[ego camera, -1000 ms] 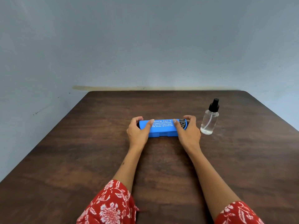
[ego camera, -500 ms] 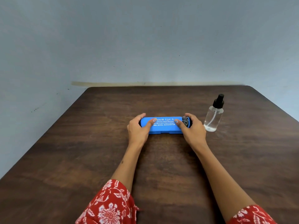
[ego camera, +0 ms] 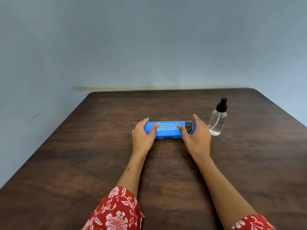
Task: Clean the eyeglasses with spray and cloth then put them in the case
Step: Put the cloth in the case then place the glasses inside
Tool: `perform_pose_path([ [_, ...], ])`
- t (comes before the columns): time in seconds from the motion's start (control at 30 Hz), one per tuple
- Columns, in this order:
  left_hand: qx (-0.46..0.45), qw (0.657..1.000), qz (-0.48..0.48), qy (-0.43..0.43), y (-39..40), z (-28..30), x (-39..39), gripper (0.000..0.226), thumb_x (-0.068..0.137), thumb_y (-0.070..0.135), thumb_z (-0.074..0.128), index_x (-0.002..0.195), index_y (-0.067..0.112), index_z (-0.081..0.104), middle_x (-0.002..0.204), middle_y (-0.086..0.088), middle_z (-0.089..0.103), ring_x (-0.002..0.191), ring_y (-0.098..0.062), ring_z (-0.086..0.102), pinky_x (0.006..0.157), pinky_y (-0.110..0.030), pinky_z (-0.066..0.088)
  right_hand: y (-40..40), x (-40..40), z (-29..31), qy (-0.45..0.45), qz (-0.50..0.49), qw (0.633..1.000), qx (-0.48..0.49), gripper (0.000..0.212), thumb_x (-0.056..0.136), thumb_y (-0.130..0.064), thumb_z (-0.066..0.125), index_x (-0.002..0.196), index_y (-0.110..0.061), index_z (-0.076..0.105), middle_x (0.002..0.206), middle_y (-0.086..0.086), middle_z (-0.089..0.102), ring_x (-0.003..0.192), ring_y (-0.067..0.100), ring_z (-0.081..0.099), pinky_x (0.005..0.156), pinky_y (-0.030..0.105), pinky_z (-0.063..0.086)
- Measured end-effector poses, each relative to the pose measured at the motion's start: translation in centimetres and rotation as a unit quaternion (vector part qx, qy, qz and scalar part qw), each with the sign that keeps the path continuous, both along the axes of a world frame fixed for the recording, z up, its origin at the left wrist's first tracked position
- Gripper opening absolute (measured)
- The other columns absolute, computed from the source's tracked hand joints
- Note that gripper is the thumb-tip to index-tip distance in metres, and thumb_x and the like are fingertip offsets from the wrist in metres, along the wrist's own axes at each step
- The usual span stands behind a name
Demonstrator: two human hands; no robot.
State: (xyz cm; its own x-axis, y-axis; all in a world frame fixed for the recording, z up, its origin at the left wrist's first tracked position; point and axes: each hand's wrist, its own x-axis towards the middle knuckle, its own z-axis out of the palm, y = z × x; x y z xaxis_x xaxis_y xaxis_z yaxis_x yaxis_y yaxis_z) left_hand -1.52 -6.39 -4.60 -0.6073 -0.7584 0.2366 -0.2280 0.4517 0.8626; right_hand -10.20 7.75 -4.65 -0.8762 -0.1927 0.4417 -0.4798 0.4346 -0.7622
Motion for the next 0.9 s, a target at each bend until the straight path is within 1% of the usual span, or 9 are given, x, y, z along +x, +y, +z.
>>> perform_pose_path([
  [0.1,-0.007,1.000,-0.012,0.007,0.0,0.0,0.1,0.047,0.089,0.035,0.060,0.131,0.014,0.053,0.137,-0.004,0.052,0.128,-0.018,0.044,0.107,-0.026,0.029,0.5,0.9,0.8,0.211,-0.099,0.969,-0.076,0.040,0.088,-0.029,0.062,0.119,-0.006,0.054,0.118,0.011,0.057,0.111,0.020,0.048,0.097,0.025,0.031],
  [0.17,-0.010,1.000,-0.011,0.012,-0.1,0.0,0.1,0.048,0.089,0.034,0.060,0.131,0.012,0.052,0.137,-0.005,0.051,0.128,-0.019,0.044,0.108,-0.028,0.030,0.9,0.8,1.1,0.246,-0.169,0.947,-0.120,0.049,0.085,-0.033,0.060,0.125,-0.009,0.046,0.129,0.011,0.048,0.119,0.022,0.043,0.099,0.026,0.023],
  [0.27,-0.007,1.000,-0.006,0.018,0.1,0.0,0.1,0.053,0.090,0.039,0.058,0.134,0.012,0.048,0.141,-0.005,0.048,0.131,-0.019,0.040,0.109,-0.029,0.029,2.3,-0.6,1.2,0.136,-0.228,0.950,-0.167,0.078,0.080,-0.036,0.066,0.142,-0.011,0.027,0.150,0.016,0.027,0.137,0.024,0.025,0.105,0.038,0.020],
  [0.33,0.004,1.000,-0.001,0.019,0.1,0.1,0.0,0.056,0.090,0.043,0.055,0.137,0.013,0.044,0.142,-0.003,0.045,0.132,-0.018,0.039,0.108,-0.028,0.028,3.3,-2.0,1.0,0.019,-0.191,0.968,-0.161,0.095,0.078,-0.035,0.073,0.149,-0.006,0.015,0.155,0.014,0.017,0.142,0.026,0.018,0.110,0.043,0.021],
  [0.4,0.013,1.000,0.005,0.024,0.0,0.1,0.0,0.056,0.091,0.043,0.054,0.137,0.013,0.043,0.141,-0.003,0.046,0.131,-0.018,0.040,0.107,-0.029,0.030,3.8,-3.0,0.9,-0.092,-0.140,0.973,-0.159,0.100,0.077,-0.040,0.074,0.150,-0.009,0.013,0.155,0.009,0.021,0.141,0.024,0.023,0.112,0.040,0.025],
  [0.43,0.015,1.000,0.008,0.026,0.0,0.1,-0.1,0.055,0.091,0.043,0.053,0.136,0.013,0.043,0.140,-0.003,0.047,0.130,-0.019,0.040,0.107,-0.030,0.031,3.8,-3.2,0.7,-0.117,-0.132,0.975,-0.138,0.094,0.078,-0.041,0.073,0.149,-0.011,0.020,0.152,0.007,0.028,0.138,0.024,0.029,0.110,0.039,0.029],
  [0.53,0.021,0.999,0.018,0.041,0.0,0.1,-0.1,0.050,0.093,0.039,0.052,0.135,0.013,0.043,0.138,-0.004,0.049,0.128,-0.018,0.043,0.105,-0.029,0.032,3.6,-3.4,0.3,-0.124,-0.137,0.980,-0.069,0.066,0.083,-0.036,0.068,0.137,-0.013,0.039,0.133,0.008,0.054,0.122,0.028,0.049,0.096,0.040,0.040],
  [0.6,0.026,0.998,0.025,0.050,0.0,0.1,-0.1,0.048,0.094,0.037,0.050,0.135,0.013,0.043,0.137,-0.004,0.050,0.127,-0.018,0.044,0.103,-0.028,0.033,3.6,-3.2,0.3,-0.122,-0.146,0.980,-0.059,0.056,0.085,-0.034,0.066,0.131,-0.012,0.045,0.123,0.010,0.060,0.114,0.031,0.054,0.092,0.040,0.042],
  [0.9,0.001,0.997,0.033,0.063,0.1,-0.2,-0.3,0.042,0.097,0.032,0.044,0.132,0.009,0.046,0.133,-0.008,0.054,0.123,-0.019,0.048,0.100,-0.026,0.034,3.3,-2.3,0.5,-0.112,-0.107,0.988,-0.018,0.061,0.083,-0.039,0.068,0.131,-0.009,0.047,0.117,0.011,0.064,0.111,0.029,0.057,0.090,0.039,0.046],
])
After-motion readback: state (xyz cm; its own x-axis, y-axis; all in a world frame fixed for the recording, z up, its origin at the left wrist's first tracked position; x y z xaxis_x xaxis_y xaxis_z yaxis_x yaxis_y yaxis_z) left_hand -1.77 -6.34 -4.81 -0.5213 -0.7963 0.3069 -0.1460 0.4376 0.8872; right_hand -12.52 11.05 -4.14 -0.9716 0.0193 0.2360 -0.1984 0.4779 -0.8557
